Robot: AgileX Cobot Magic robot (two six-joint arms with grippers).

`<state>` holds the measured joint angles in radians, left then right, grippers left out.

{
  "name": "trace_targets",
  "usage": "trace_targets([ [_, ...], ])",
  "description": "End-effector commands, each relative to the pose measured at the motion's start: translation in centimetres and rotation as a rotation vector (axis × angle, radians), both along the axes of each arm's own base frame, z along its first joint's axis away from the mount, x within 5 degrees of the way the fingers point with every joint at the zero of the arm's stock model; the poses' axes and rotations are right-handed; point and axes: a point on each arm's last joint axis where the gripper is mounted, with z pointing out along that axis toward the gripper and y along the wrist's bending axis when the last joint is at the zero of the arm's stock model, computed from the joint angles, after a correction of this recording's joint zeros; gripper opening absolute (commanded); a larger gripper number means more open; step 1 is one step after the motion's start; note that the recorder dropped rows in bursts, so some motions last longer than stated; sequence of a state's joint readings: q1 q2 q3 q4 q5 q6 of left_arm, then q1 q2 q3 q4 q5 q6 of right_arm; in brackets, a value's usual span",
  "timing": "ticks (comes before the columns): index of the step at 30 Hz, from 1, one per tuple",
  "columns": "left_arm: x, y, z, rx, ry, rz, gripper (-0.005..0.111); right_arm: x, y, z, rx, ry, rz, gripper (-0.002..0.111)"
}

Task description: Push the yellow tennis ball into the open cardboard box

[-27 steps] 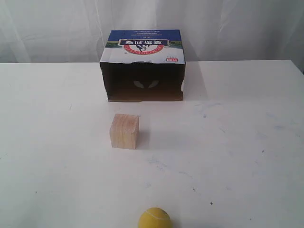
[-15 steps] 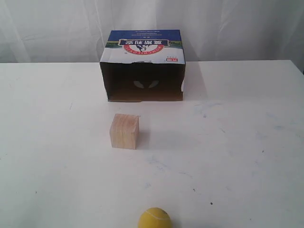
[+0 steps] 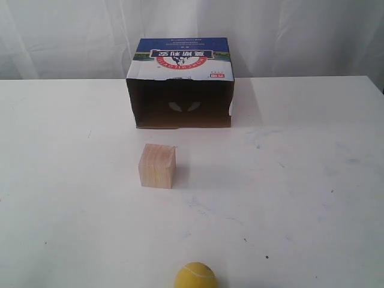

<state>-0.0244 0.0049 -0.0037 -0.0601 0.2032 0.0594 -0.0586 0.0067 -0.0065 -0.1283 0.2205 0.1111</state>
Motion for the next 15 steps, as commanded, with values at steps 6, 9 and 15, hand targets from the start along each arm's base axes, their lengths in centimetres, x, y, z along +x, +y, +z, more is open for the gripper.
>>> trace_targets([
  [6, 0.0, 0.0, -0.1, -0.010, 0.002, 0.005, 0.000, -0.3, 0.4, 3.5, 0.064, -0.399, 0.051, 0.000],
  [9, 0.0, 0.0, -0.1, -0.010, 0.002, 0.005, 0.000, -0.7, 0.5, 5.4, 0.118, -0.428, 0.061, 0.000],
  [15, 0.0, 0.0, -0.1, -0.010, 0.002, 0.005, 0.000, -1.7, 0.1, 9.1, 0.079, -0.365, 0.005, 0.000],
])
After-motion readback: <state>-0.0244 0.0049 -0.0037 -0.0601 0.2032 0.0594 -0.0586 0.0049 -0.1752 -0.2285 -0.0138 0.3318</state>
